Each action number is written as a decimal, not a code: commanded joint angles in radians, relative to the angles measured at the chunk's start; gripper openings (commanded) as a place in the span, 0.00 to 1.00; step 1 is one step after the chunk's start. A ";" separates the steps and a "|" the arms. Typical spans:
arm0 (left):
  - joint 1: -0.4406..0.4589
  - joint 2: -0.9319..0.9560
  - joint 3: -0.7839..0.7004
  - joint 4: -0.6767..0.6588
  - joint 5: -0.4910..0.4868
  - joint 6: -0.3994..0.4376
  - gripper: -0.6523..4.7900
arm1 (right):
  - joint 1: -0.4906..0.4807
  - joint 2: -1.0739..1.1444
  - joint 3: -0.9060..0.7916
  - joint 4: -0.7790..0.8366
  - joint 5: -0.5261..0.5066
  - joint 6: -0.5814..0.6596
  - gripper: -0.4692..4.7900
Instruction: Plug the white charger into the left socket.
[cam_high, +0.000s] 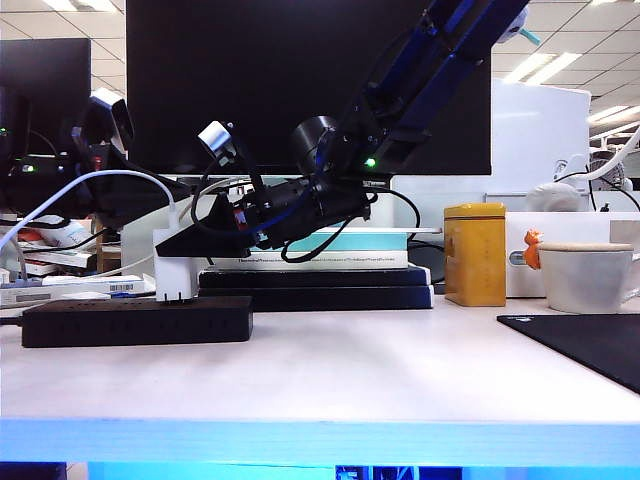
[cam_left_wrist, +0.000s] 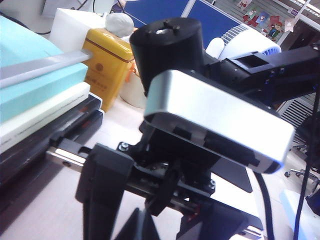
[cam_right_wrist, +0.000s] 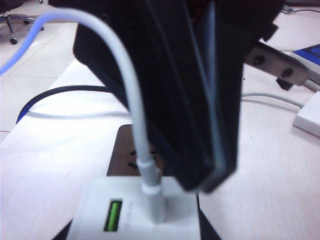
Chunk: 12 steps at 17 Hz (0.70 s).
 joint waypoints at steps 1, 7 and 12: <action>0.029 -0.011 0.003 0.019 -0.043 -0.012 0.11 | 0.000 0.006 -0.004 -0.041 0.044 0.008 0.49; 0.067 -0.011 0.003 0.017 -0.084 -0.037 0.11 | 0.000 0.005 -0.002 -0.037 0.066 0.011 0.76; 0.069 -0.016 0.003 0.017 -0.093 -0.036 0.11 | 0.000 -0.029 -0.002 -0.029 0.066 0.011 0.82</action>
